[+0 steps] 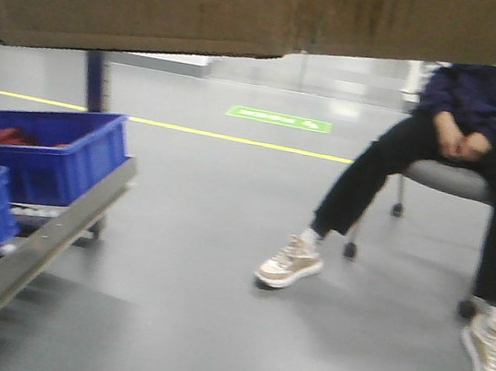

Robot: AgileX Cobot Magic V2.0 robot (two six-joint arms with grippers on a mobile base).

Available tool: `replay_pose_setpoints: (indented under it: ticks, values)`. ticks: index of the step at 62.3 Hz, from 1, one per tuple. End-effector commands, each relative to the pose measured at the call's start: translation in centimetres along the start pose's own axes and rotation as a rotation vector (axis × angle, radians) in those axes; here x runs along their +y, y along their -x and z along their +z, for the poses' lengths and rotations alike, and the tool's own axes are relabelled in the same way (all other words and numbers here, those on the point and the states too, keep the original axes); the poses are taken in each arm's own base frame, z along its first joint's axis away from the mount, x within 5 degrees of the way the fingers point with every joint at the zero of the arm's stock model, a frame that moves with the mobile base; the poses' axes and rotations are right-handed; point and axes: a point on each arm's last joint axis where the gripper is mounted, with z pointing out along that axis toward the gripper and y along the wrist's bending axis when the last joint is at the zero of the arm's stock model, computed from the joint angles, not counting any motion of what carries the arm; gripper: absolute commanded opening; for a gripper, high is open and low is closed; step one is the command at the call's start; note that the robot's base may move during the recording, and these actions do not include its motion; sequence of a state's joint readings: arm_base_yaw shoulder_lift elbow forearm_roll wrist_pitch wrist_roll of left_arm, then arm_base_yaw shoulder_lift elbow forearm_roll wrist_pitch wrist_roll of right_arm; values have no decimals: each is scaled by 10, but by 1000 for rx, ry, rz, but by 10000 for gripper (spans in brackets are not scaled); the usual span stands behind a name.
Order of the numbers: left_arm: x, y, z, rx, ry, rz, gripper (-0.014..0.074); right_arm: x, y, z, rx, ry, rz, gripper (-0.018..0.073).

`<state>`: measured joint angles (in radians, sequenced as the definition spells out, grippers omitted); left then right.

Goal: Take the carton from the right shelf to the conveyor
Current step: 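Hold the carton with both grippers while the base turns away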

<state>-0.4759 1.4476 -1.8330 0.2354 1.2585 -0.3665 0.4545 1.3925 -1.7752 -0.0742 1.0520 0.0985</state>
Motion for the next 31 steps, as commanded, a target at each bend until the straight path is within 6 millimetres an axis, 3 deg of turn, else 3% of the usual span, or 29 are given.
replay_pose_setpoints:
  ticks: [1, 31]
  values:
    - [-11, 3, -9, -50, -101, 1, -16, 5, 8, -6, -83, 49, 9, -60]
    - [-11, 3, -9, -50, -101, 1, -16, 5, 8, -6, -83, 49, 9, -60]
